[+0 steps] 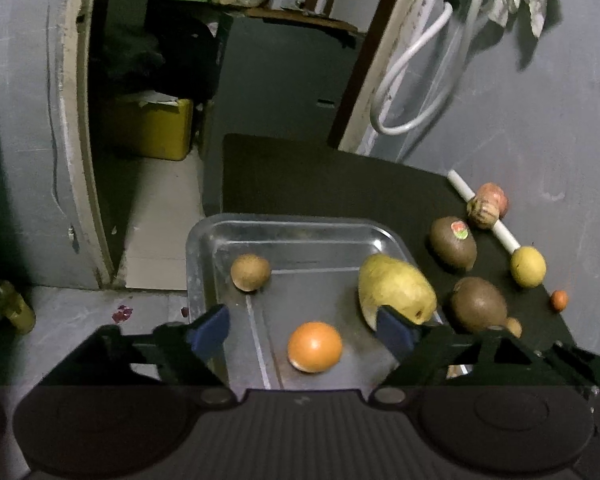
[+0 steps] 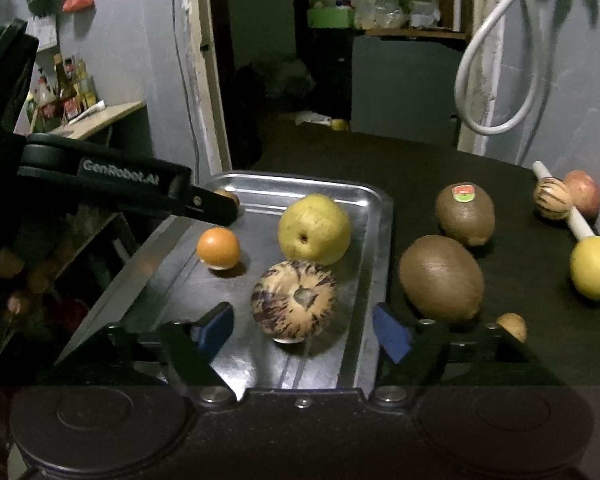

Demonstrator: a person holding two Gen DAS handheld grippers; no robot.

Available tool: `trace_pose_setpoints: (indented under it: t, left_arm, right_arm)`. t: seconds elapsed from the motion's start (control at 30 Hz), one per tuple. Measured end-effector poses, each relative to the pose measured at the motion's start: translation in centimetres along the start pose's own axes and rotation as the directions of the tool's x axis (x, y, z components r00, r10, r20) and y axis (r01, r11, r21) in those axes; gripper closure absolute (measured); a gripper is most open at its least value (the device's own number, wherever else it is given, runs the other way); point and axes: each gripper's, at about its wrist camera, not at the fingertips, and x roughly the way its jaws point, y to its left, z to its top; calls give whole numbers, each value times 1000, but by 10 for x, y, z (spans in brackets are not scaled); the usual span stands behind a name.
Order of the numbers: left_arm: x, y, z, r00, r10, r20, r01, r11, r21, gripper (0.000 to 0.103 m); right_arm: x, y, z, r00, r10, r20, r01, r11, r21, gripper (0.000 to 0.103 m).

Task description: Organize fruits

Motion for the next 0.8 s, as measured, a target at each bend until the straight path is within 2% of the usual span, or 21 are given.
trace_pose_setpoints:
  t: [0.07,0.27,0.5,0.8]
  left_arm:
    - [-7,-4,1,1000,-4,6,4,1000,-18,6]
    - [-18,-24,0,1000,-25,6,25,1000,-19,1]
    - [-25,-64,-9,998,-64,-22,66,993,95,1]
    - [-27,-113,-31,988,-124,-87,142,960,241,1]
  right_arm:
    - [-10,-4,-2,1000,-8,16,8,1000,21,15]
    - [-42,-28,-14,997,-60,44,56,995,80,1]
    - [-82,-63,-50,989,-147,9,145,982,120,1]
    - [-127,-98,-106,971,-229,-72,239,953,188,1]
